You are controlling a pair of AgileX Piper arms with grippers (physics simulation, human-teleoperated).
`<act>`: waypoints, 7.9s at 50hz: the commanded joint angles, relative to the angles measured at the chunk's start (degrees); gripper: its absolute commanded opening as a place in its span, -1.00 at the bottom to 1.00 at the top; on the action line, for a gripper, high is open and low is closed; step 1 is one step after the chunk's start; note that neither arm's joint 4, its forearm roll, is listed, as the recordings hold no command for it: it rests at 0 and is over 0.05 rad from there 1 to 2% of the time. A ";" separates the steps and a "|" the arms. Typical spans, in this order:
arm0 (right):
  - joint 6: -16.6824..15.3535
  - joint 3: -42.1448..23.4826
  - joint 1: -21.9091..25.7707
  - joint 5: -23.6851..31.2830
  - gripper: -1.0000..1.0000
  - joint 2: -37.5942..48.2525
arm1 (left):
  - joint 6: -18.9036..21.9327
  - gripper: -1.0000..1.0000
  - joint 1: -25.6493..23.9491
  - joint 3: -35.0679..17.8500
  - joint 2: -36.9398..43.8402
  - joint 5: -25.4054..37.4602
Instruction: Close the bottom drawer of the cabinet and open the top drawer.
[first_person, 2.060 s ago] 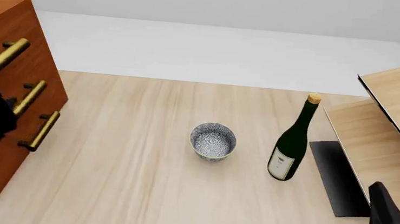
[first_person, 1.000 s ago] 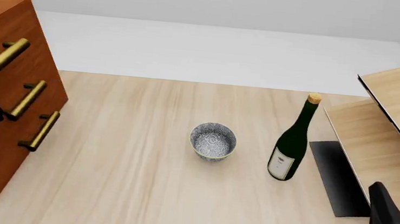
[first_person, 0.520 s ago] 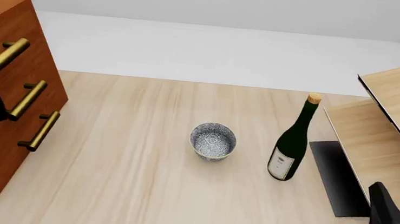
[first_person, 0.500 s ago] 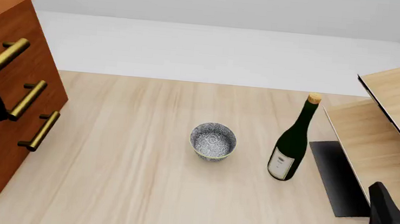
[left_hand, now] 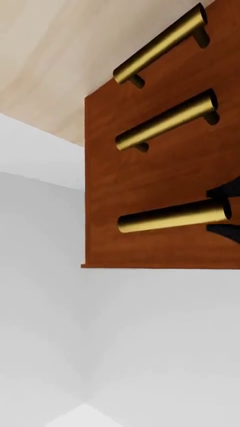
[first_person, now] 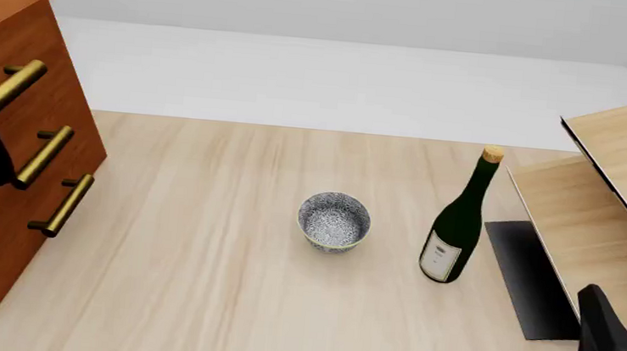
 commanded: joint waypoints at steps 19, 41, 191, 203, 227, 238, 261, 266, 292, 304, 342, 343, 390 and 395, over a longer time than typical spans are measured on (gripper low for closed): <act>0.16 -0.07 -0.06 0.45 1.00 -0.43 | 0.45 -1.00 1.49 -1.14 1.61 -1.79; 0.23 -0.28 -0.11 0.63 1.00 -0.40 | 1.99 -1.00 -1.89 -1.09 1.12 -2.51; 2.68 0.04 -0.63 -1.71 1.00 2.47 | 5.44 1.00 -15.10 -2.40 4.81 -4.98; 2.66 0.07 -0.68 -1.89 1.00 2.62 | 5.05 1.00 -15.28 -2.43 5.04 -4.86; 2.90 0.03 -0.52 -1.39 1.00 2.20 | 1.88 1.00 -17.11 -1.27 4.40 -3.42; 3.06 -0.02 -0.33 -1.00 1.00 1.93 | 1.50 1.00 -17.80 -0.97 3.43 -2.53; 4.48 0.03 -0.28 -1.83 1.00 2.88 | 2.84 1.00 -18.30 0.99 -1.79 -0.55; 5.12 0.10 -0.53 -2.89 1.00 4.00 | 2.75 1.00 -18.46 1.56 -3.27 0.15; 9.66 0.39 -2.55 -8.64 1.00 10.40 | 1.49 1.00 -22.09 1.12 -8.86 3.60; 10.79 0.54 -2.98 -9.87 1.00 11.73 | -0.25 1.00 -22.74 -2.08 -10.49 7.27; 8.98 0.42 -1.65 -6.23 1.00 7.81 | -53.80 1.00 -23.60 -54.85 4.45 56.30; 8.93 0.43 -1.63 -6.18 1.00 7.75 | -54.18 1.00 -23.90 -55.32 4.74 57.03; 5.74 0.02 -0.61 -1.20 1.00 2.06 | -82.28 1.00 -18.45 -53.18 3.92 62.12; 5.58 0.01 -0.61 -1.12 1.00 1.94 | -82.86 1.00 -17.77 -51.17 3.46 61.31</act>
